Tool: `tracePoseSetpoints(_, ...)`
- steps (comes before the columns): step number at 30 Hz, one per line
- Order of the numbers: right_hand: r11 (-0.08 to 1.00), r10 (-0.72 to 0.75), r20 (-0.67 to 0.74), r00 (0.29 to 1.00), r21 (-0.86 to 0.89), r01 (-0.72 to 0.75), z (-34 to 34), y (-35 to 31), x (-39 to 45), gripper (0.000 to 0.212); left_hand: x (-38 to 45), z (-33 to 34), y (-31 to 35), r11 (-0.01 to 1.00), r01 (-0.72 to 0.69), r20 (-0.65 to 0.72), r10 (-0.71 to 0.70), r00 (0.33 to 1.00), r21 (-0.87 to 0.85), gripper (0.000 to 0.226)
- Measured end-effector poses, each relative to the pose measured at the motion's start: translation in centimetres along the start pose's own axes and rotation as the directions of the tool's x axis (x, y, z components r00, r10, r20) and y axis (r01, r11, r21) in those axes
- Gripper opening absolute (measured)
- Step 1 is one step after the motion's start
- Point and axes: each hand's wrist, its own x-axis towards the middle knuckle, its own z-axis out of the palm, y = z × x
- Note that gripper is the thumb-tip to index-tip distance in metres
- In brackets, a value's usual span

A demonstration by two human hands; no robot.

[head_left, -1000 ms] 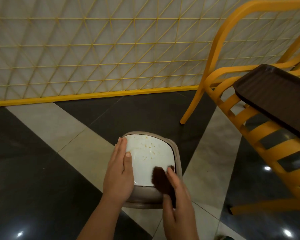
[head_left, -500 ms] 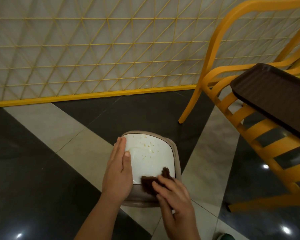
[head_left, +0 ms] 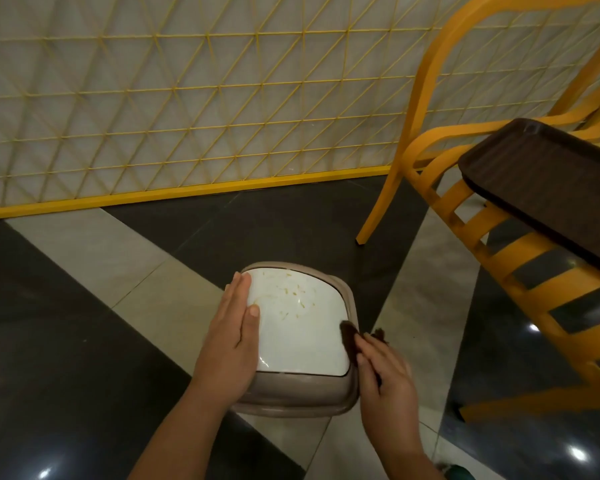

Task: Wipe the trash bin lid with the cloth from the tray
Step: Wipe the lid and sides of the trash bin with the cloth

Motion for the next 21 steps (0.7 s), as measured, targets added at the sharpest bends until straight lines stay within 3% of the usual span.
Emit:
tracePoseSetpoints(2,0.998,-0.062,0.003,0.998,-0.013,0.063,0.0,0.7,-0.9,0.039,0.4,-0.6,0.0,0.978,-0.024,-0.025,0.030,0.999,0.209,0.059)
tracePoseSetpoints(4,0.984,-0.181,-0.018,0.983,0.000,0.181,0.4,1.7,-2.9,0.032,0.2,-0.8,0.4,0.931,0.032,-0.176,0.035,0.984,0.364,0.058)
tracePoseSetpoints(6,0.964,-0.265,-0.022,0.964,-0.003,0.265,0.8,2.5,-4.5,0.028,-0.3,-0.4,1.2,0.937,0.140,-0.305,-0.038,0.952,0.320,0.056)
tracePoseSetpoints(10,0.931,-0.366,-0.054,0.929,-0.021,0.365,1.6,2.0,-5.8,0.032,-1.0,0.9,1.1,0.954,0.154,-0.280,-0.079,0.957,0.258,0.071)
tracePoseSetpoints(15,0.850,-0.524,0.045,0.850,-0.035,0.526,3.0,-2.9,-3.1,0.036,-0.9,0.8,0.8,0.954,0.142,-0.296,-0.060,0.953,0.265,0.072)
tracePoseSetpoints(16,0.864,-0.503,0.017,0.864,-0.039,0.503,3.1,-3.5,-1.6,0.036,-0.9,0.8,0.8,0.956,0.131,-0.288,-0.051,0.956,0.263,0.073)
tracePoseSetpoints(19,0.972,-0.236,-0.065,0.969,-0.004,0.237,2.4,-4.7,3.0,0.035,-0.8,0.8,0.7,0.953,0.131,-0.264,-0.057,0.963,0.272,0.074)
tracePoseSetpoints(21,0.977,-0.207,-0.081,0.975,0.030,0.210,2.4,-4.8,2.9,0.036,-0.8,0.9,0.9,0.947,0.140,-0.275,-0.058,0.960,0.290,0.076)
